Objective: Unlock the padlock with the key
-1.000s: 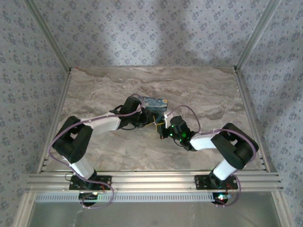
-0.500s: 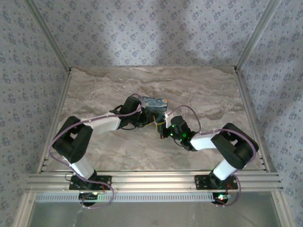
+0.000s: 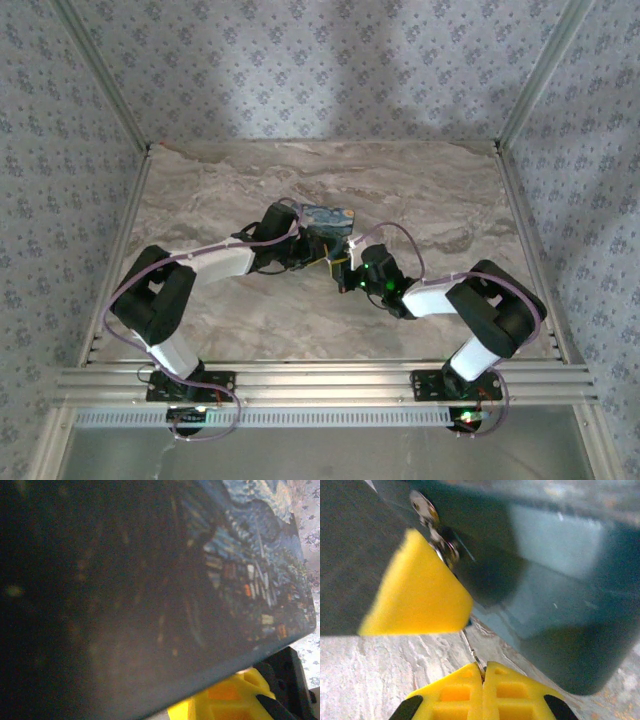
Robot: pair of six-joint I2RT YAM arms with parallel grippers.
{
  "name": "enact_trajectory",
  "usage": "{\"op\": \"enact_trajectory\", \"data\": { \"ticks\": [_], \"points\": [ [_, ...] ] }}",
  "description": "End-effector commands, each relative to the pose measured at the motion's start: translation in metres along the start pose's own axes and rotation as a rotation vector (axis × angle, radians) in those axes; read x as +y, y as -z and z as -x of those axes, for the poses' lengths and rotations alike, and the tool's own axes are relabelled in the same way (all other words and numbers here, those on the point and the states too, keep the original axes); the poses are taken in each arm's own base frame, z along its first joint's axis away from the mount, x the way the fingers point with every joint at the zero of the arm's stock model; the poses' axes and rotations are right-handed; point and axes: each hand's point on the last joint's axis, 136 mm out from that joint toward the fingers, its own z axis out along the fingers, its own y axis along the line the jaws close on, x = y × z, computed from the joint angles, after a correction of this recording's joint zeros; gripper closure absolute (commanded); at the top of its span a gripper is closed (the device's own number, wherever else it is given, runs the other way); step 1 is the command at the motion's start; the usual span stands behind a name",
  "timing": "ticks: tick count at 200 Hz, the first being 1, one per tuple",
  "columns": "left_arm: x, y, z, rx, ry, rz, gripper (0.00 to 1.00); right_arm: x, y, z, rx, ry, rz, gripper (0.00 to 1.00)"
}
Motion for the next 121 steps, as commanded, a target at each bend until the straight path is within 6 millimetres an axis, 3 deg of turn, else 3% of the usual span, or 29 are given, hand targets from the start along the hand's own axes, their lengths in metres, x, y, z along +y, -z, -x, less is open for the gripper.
{"op": "enact_trajectory", "data": {
  "ticks": [1,69,121],
  "points": [
    [-0.022,0.007,0.000,0.008,-0.019,-0.064,0.81,0.011,-0.001,0.016,-0.056,0.002,0.051,0.99],
    [-0.022,0.005,0.000,0.015,-0.020,-0.065,0.81,0.009,-0.005,0.018,-0.067,-0.003,0.045,0.99],
    [-0.027,0.006,-0.001,0.029,-0.020,-0.081,0.81,0.009,-0.009,0.032,-0.127,0.011,0.038,0.99]
  ]
}}
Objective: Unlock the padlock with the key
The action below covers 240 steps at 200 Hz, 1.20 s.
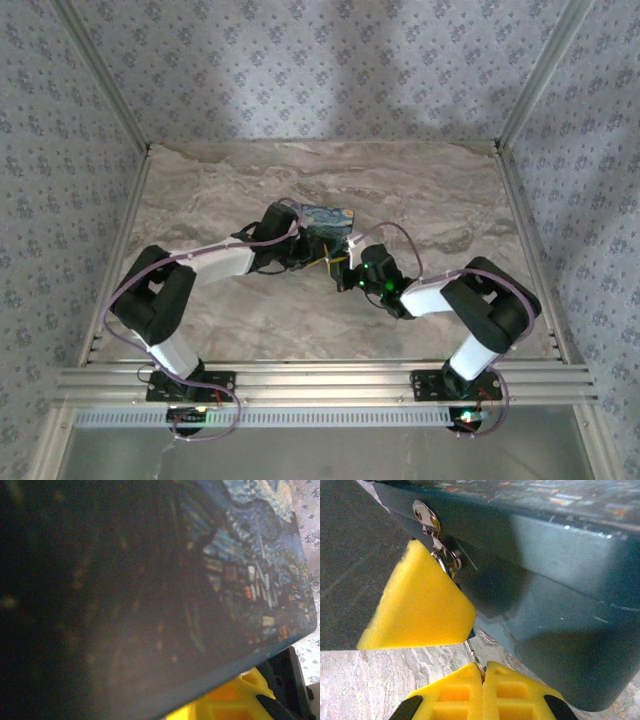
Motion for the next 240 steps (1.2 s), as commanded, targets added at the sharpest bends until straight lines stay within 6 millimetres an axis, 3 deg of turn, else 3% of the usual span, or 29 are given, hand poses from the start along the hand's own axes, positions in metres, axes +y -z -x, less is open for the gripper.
{"op": "enact_trajectory", "data": {
  "ticks": [1,127,201,240],
  "points": [
    [-0.027,0.006,-0.001,0.027,-0.022,-0.080,0.81,0.008,-0.005,0.031,-0.108,0.015,0.023,0.99],
    [-0.037,0.002,-0.007,0.058,-0.025,-0.114,0.81,0.023,-0.006,0.097,-0.275,0.022,0.108,0.99],
    [-0.028,-0.014,-0.009,0.084,0.007,-0.115,0.80,-0.001,-0.019,0.053,-0.175,-0.018,0.049,0.99],
    [-0.022,-0.019,-0.008,0.082,0.016,-0.104,0.74,-0.015,-0.027,0.023,-0.110,-0.059,0.020,0.99]
  ]
}}
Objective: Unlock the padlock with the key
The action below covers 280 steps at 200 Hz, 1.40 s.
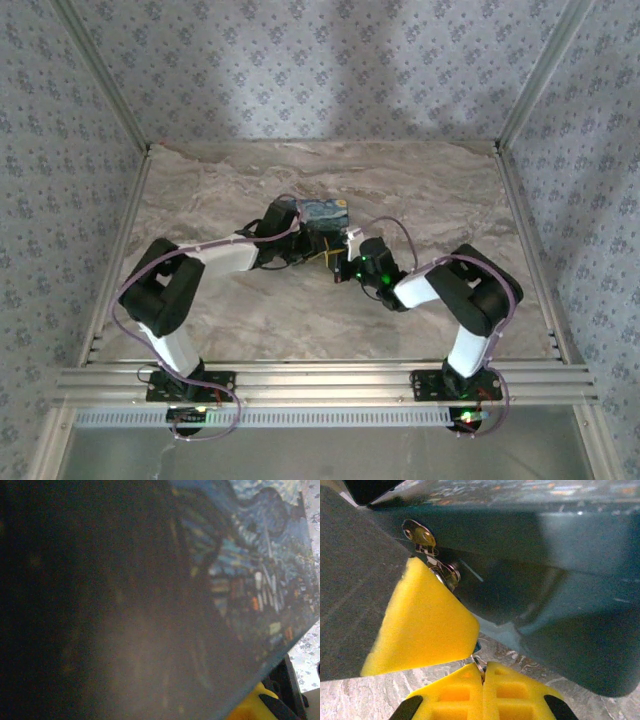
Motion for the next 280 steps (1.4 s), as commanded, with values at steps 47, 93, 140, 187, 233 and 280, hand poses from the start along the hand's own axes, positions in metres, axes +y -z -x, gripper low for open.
{"op": "enact_trajectory", "data": {
  "ticks": [47,93,140,187,233,280],
  "points": [
    [-0.019,-0.003,-0.025,0.108,-0.007,-0.101,0.65,-0.009,-0.009,-0.014,-0.020,-0.077,0.007,0.99],
    [-0.012,0.021,-0.013,0.024,-0.008,-0.094,0.42,-0.009,-0.010,-0.021,0.005,-0.110,0.012,0.99],
    [0.005,0.038,-0.004,-0.078,0.063,-0.127,0.36,0.000,-0.008,-0.016,0.021,-0.195,0.047,0.99],
    [0.011,0.036,-0.002,-0.129,0.111,-0.176,0.43,0.012,-0.008,-0.010,0.054,-0.318,0.086,1.00],
    [0.015,0.032,-0.002,-0.131,0.129,-0.175,0.46,0.018,-0.008,-0.005,0.068,-0.423,0.118,1.00],
    [0.022,0.027,-0.001,-0.133,0.159,-0.158,0.47,0.022,-0.009,0.001,0.069,-0.504,0.148,1.00]
  ]
}}
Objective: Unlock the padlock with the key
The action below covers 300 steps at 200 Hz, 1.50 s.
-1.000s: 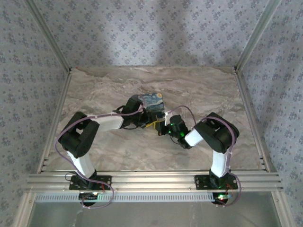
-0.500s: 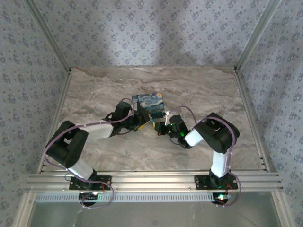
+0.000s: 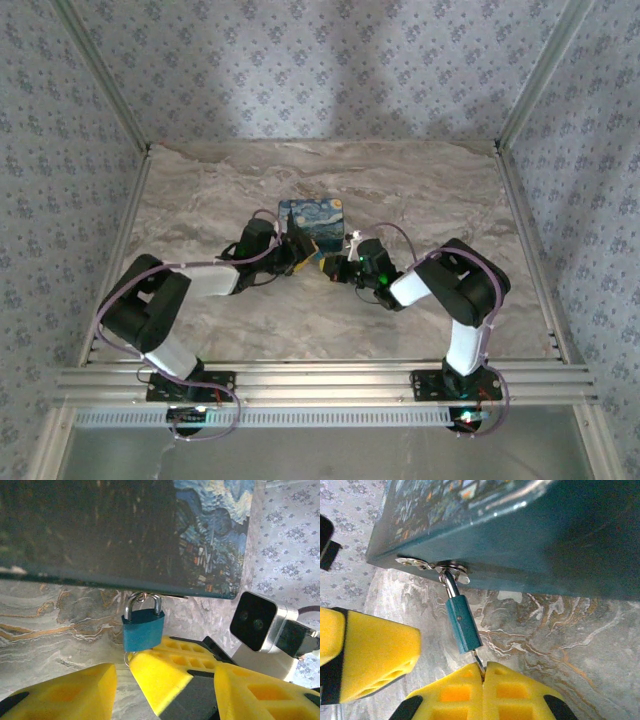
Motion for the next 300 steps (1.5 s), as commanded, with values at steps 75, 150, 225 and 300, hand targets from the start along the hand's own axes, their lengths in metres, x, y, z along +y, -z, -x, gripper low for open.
{"op": "enact_trajectory", "data": {
  "ticks": [75,150,225,300],
  "points": [
    [0.004,-0.008,0.006,-0.023,0.033,0.002,0.51,0.033,0.000,0.024,-0.022,-0.171,0.124,1.00],
    [0.004,-0.014,0.015,-0.063,0.051,-0.008,0.52,0.044,0.001,0.030,-0.008,-0.206,0.140,1.00],
    [0.005,-0.027,0.020,-0.119,0.094,-0.039,0.56,0.046,0.000,0.030,-0.002,-0.210,0.142,1.00],
    [0.006,-0.032,0.016,-0.119,0.103,-0.038,0.78,0.046,-0.002,0.030,-0.003,-0.219,0.145,0.98]
  ]
}}
